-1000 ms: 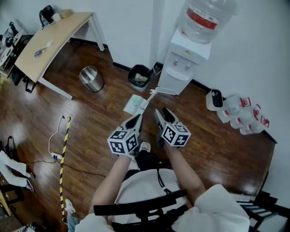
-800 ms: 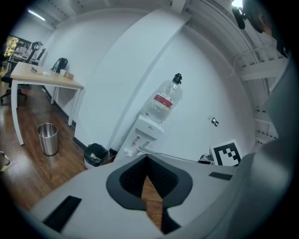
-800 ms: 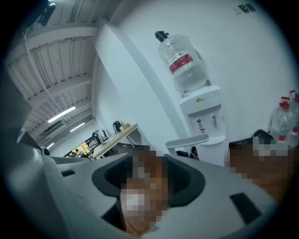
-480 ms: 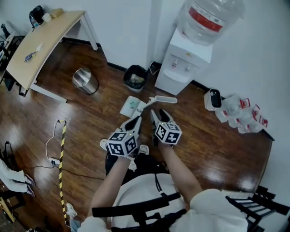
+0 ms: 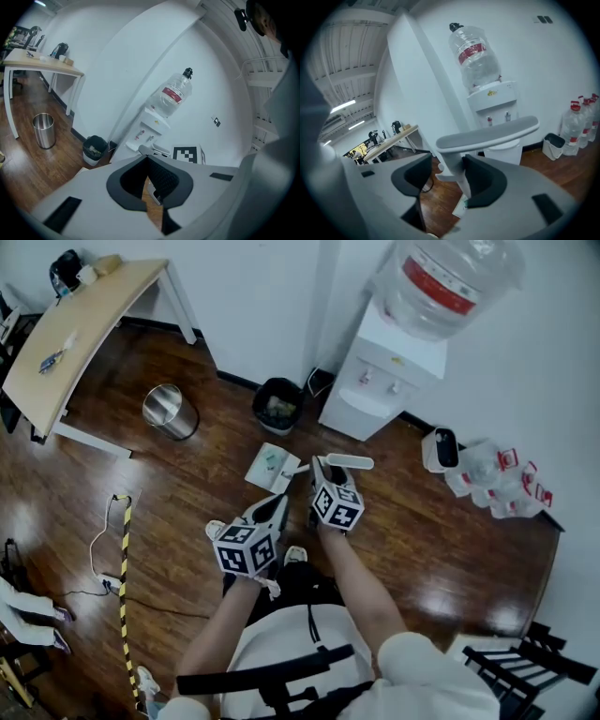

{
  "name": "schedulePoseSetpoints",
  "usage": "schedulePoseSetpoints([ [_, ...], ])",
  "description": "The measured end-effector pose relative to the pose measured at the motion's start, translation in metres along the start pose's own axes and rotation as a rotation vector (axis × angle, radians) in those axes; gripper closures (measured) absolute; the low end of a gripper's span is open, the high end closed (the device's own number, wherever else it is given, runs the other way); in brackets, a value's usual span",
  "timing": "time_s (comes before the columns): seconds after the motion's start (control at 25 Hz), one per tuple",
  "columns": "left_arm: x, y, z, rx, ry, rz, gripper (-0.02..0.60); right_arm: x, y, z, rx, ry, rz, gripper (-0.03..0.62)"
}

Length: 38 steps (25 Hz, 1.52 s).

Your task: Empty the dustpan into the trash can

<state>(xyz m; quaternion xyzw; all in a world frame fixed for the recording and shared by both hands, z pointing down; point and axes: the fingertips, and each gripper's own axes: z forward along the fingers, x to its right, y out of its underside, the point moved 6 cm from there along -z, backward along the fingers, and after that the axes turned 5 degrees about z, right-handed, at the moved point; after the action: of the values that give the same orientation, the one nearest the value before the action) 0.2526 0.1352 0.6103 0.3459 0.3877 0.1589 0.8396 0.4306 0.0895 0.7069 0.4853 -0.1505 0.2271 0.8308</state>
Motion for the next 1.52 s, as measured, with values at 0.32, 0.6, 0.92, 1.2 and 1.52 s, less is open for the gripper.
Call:
schedulePoseSetpoints([
  [0.32,-0.033,-0.003,-0.011,-0.002,-0.032,-0.043,0.594,0.000,-0.016,0.026,0.047,0.071,-0.021,0.464],
  [0.6,-0.056,-0.023,-0.019,0.039,-0.048,-0.075,0.594,-0.037,-0.050,0.041,0.051,0.068,-0.058,0.468],
  [0.92,-0.088,-0.052,-0.040,0.115,-0.069,-0.120,0.594,-0.087,-0.069,0.051,-0.025,0.041,-0.094,0.470],
  [1.2,-0.137,-0.073,-0.072,0.179,-0.124,-0.161,0.594,-0.158,-0.079,0.058,-0.063,-0.030,-0.132,0.468],
  [1.52,-0.199,-0.116,-0.102,0.219,-0.177,-0.128,0.594,-0.239,-0.084,0.077,-0.074,-0.102,-0.172,0.471],
])
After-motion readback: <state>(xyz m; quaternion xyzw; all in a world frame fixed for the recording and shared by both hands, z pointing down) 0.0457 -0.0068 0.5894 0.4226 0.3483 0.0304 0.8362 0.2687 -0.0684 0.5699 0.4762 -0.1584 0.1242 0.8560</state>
